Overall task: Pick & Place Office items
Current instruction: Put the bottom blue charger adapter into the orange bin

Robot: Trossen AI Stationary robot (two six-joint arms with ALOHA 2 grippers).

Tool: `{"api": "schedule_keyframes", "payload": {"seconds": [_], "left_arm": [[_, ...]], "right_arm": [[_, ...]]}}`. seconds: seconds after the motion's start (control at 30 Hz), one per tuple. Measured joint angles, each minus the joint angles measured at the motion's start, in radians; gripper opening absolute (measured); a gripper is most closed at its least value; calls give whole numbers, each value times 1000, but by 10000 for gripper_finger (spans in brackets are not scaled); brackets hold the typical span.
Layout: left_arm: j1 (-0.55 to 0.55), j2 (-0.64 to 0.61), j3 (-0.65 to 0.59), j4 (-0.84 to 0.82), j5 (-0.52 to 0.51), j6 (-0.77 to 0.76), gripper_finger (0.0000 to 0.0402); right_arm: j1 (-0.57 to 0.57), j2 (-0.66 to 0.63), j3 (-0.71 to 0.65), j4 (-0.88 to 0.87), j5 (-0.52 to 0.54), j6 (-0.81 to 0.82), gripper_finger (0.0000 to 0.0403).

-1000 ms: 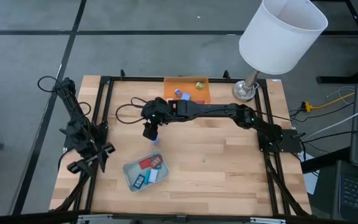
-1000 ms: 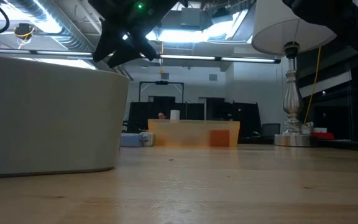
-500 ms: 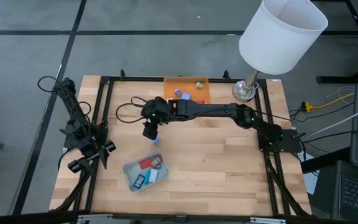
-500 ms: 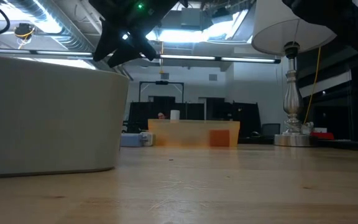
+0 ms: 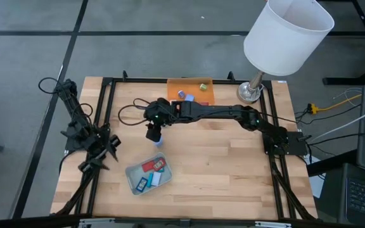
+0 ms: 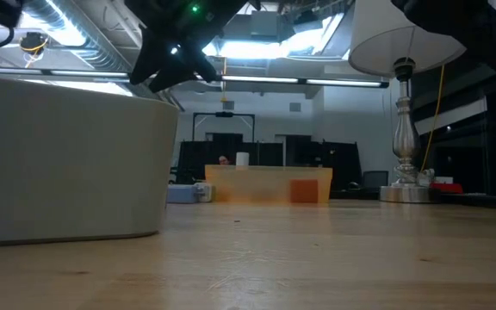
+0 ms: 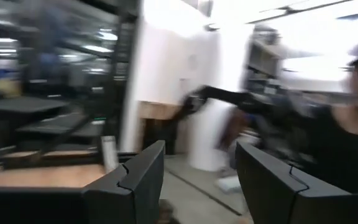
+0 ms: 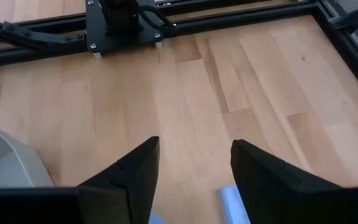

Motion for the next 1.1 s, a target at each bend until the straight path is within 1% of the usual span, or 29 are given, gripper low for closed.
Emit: {"api": "schedule_keyframes", "payload": {"seconds": [0.13, 0.2, 0.3, 0.37, 0.43, 0.5, 0.57, 0.6, 0.63, 0.67, 0.73, 0.83, 0.9, 1.0, 1.1], "left_arm": [[1, 0, 0, -10, -269, -5, 187], [1, 0, 0, -66, -399, 13, 189], [1, 0, 0, -152, -606, 18, 196], [2, 0, 0, -210, -677, 4, 199], [9, 0, 1, -243, -693, -36, 200], [41, 0, 24, -353, -702, -103, 200], [93, 0, 69, -553, -696, -220, 200], [127, 0, 94, -662, -678, -290, 200], [165, 5, 121, -760, -638, -353, 200], [206, 17, 146, -835, -599, -409, 200], [297, 49, 189, -935, -529, -482, 200], [433, 135, 229, -942, -398, -474, 200], [519, 226, 249, -911, -321, -457, 200], [624, 387, 269, -845, -233, -469, 200], [674, 540, 284, -749, -189, -482, 200]], "right_arm": [[0, 0, 0, 31, 0, -50, 197], [0, 0, 0, 98, -1, -79, 197], [8, -25, 0, 189, 5, -179, 197], [15, -79, 0, 208, 13, -233, 197], [24, -156, 1, 191, 27, -254, 197], [43, -233, 3, 172, 28, -280, 197], [70, -296, 3, 173, 50, -304, 197], [89, -326, 3, 164, 71, -319, 197], [108, -352, 3, 148, 101, -334, 197], [128, -379, 3, 128, 152, -344, 197], [166, -430, 2, 63, 268, -362, 197], [215, -488, 2, -30, 432, -362, 197], [244, -512, 2, -67, 501, -338, 197], [275, -534, 2, -131, 546, -312, 197], [285, -540, 2, -179, 575, -292, 197]]}}
